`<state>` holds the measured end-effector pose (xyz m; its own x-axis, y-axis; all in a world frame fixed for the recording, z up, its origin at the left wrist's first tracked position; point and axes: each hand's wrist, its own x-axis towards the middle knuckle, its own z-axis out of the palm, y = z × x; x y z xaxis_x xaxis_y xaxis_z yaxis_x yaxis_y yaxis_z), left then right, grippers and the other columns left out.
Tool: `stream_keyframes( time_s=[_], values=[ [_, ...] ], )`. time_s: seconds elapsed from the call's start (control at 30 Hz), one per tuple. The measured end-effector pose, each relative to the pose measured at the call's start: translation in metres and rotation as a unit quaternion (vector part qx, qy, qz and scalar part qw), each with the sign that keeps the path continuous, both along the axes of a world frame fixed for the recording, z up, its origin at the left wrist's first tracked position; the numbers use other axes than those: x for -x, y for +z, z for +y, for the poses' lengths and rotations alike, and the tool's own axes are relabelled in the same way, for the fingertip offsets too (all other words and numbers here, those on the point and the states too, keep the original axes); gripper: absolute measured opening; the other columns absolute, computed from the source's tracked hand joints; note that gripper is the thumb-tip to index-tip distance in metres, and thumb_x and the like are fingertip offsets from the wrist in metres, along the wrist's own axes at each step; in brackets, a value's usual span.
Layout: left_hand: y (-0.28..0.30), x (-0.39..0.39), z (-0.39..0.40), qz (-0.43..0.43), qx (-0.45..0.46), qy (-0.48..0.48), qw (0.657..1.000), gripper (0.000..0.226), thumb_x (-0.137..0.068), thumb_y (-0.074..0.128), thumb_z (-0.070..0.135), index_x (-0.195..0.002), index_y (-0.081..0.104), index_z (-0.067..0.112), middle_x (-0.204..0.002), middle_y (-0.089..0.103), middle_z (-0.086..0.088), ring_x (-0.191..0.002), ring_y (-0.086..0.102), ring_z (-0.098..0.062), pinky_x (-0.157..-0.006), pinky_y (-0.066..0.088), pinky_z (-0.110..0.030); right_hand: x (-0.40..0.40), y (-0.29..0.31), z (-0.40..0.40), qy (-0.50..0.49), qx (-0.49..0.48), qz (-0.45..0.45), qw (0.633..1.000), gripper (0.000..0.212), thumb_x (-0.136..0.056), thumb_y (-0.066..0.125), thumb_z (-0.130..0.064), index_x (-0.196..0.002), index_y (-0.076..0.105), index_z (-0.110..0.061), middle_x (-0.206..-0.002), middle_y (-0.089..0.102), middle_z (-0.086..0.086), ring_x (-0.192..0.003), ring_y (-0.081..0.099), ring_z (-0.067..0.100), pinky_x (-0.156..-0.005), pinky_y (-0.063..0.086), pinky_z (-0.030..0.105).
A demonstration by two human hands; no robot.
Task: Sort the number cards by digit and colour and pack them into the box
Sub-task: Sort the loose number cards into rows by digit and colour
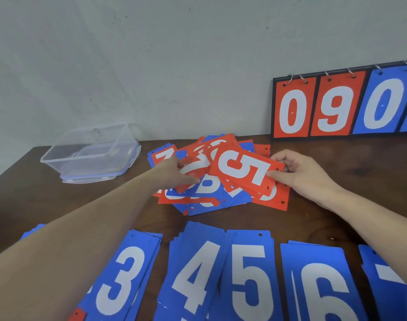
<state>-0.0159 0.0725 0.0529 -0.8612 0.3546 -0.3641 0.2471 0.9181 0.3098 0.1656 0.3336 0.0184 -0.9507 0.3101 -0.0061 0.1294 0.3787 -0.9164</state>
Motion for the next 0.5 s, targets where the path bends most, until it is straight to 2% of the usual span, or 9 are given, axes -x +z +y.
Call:
stream_keyframes(
  time_s=[0.13, 0.23, 0.33, 0.4, 0.47, 0.5],
  values=[
    [0.004, -0.010, -0.003, -0.003, -0.046, 0.036, 0.998, 0.057, -0.083, 0.078, 0.046, -0.125, 0.047, 0.021, -0.117, 0.059, 0.000, -0.091, 0.059, -0.013, -0.081, 0.055, -0.029, -0.002, 0.000, 0.001, -0.001, 0.033, 0.011, 0.999, 0.013, -0.093, 0.068, -0.025, -0.102, 0.066, -0.035, -0.100, 0.074, -0.015, -0.089, 0.073, 0.003, -0.067, 0.057, 0.014],
    [0.008, -0.022, -0.013, -0.029, -0.114, 0.074, 0.990, 0.068, -0.086, 0.077, 0.039, -0.139, 0.039, 0.024, -0.120, 0.050, 0.001, -0.094, 0.057, -0.016, -0.063, 0.046, -0.022, -0.005, 0.006, -0.001, -0.017, 0.124, 0.015, 0.992, 0.012, -0.096, 0.064, -0.025, -0.104, 0.071, -0.032, -0.093, 0.078, -0.015, -0.088, 0.074, 0.004, -0.065, 0.055, 0.012],
    [0.011, -0.033, -0.026, -0.017, -0.165, 0.096, 0.982, 0.077, -0.088, 0.073, 0.042, -0.151, 0.033, 0.024, -0.126, 0.047, 0.002, -0.103, 0.056, -0.021, -0.071, 0.048, -0.027, -0.005, 0.014, -0.005, -0.032, 0.164, -0.013, 0.986, 0.015, -0.101, 0.057, -0.033, -0.108, 0.069, -0.031, -0.088, 0.077, -0.018, -0.086, 0.075, 0.005, -0.070, 0.057, 0.017],
    [0.011, -0.042, -0.035, 0.000, -0.192, 0.107, 0.976, 0.068, -0.092, 0.068, 0.046, -0.148, 0.037, 0.024, -0.126, 0.051, 0.003, -0.103, 0.060, -0.020, -0.078, 0.051, -0.030, -0.007, 0.018, -0.007, -0.035, 0.139, -0.039, 0.989, 0.019, -0.104, 0.049, -0.040, -0.110, 0.065, -0.030, -0.077, 0.075, -0.015, -0.073, 0.073, 0.009, -0.072, 0.055, 0.022],
    [0.011, -0.055, -0.045, -0.007, -0.245, 0.118, 0.962, 0.048, -0.096, 0.063, 0.046, -0.136, 0.044, 0.028, -0.116, 0.057, 0.008, -0.098, 0.064, -0.015, -0.075, 0.051, -0.027, -0.011, 0.021, -0.011, -0.022, 0.108, -0.060, 0.992, 0.026, -0.106, 0.042, -0.044, -0.114, 0.059, -0.026, -0.059, 0.065, -0.005, -0.052, 0.060, 0.010, -0.062, 0.048, 0.024],
    [0.012, -0.063, -0.050, -0.019, -0.278, 0.128, 0.952, 0.035, -0.098, 0.060, 0.045, -0.126, 0.048, 0.028, -0.113, 0.061, 0.009, -0.096, 0.065, -0.013, -0.073, 0.052, -0.026, -0.013, 0.023, -0.014, -0.012, 0.106, -0.067, 0.992, 0.028, -0.106, 0.040, -0.045, -0.116, 0.057, -0.025, -0.055, 0.061, -0.001, -0.048, 0.054, 0.010, -0.058, 0.044, 0.025]
  ],
)
